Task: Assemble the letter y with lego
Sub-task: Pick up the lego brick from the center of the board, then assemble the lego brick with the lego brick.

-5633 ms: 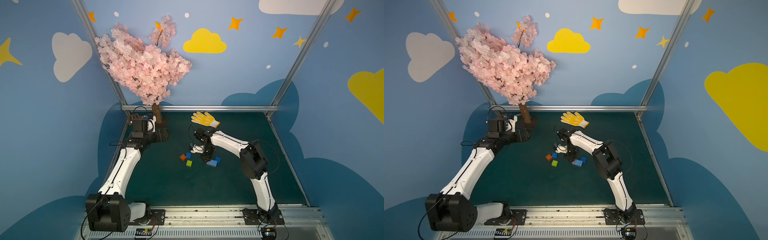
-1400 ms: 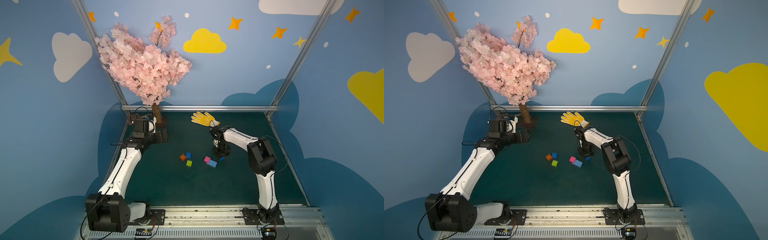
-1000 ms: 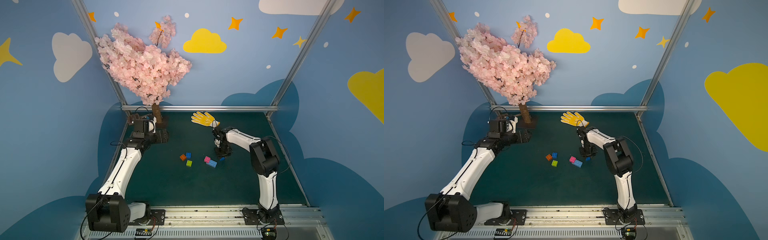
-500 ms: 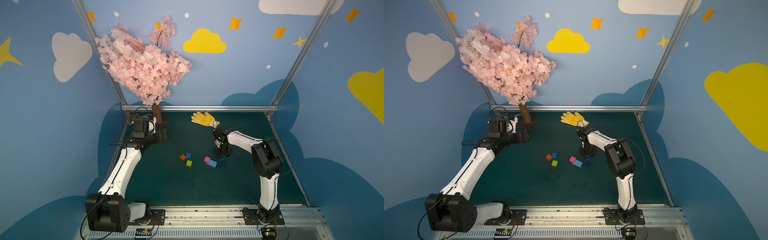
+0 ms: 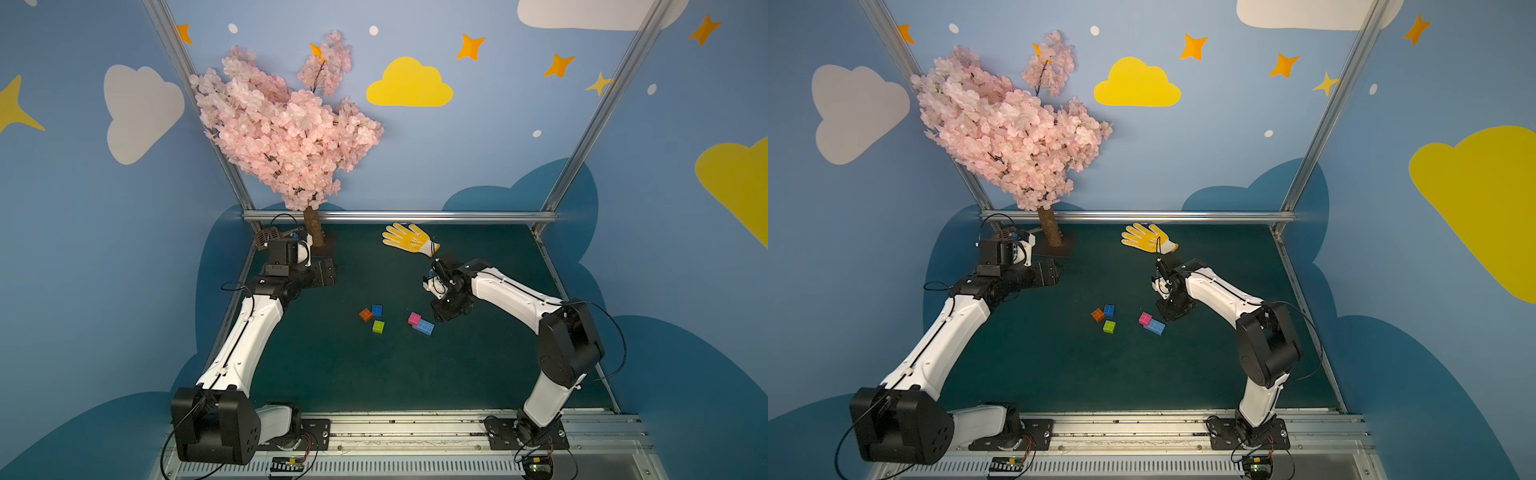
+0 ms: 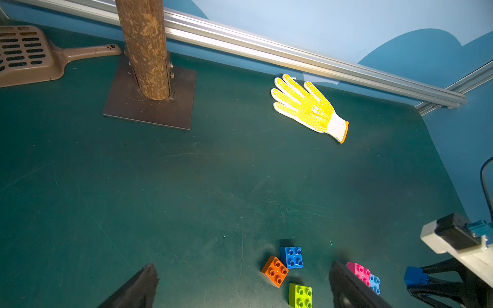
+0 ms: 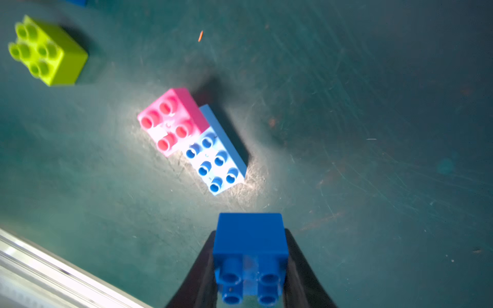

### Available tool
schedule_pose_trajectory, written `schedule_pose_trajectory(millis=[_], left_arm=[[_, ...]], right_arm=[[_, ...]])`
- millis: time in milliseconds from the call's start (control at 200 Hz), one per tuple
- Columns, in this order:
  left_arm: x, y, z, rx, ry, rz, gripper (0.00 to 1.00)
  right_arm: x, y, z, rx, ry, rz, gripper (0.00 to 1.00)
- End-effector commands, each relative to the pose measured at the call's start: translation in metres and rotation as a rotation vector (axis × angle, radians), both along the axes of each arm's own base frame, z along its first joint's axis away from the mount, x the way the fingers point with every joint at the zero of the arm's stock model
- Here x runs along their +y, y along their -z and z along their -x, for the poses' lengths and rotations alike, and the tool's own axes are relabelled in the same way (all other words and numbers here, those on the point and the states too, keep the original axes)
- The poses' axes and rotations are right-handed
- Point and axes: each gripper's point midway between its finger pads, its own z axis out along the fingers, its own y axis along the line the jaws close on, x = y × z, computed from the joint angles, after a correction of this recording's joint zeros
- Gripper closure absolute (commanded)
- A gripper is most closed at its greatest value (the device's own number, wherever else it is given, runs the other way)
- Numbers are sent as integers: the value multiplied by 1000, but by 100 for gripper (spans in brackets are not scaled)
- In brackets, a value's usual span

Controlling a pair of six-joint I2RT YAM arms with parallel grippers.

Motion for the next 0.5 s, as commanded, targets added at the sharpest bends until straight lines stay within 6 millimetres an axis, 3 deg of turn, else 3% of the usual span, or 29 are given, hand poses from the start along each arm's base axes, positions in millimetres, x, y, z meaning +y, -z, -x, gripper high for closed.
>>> schedule_pose_trajectory(millis=[0, 300, 496], left_arm=[[-2, -9, 0, -14, 9, -6, 0], [-3, -10, 1, -17, 14, -1, 0], [-3, -10, 1, -16, 13, -2, 0]], right_arm=[[-6, 11, 16, 24, -130, 65, 100], [4, 21, 21, -1, -284, 117, 100], [2, 32, 12, -12, -337, 176, 100]])
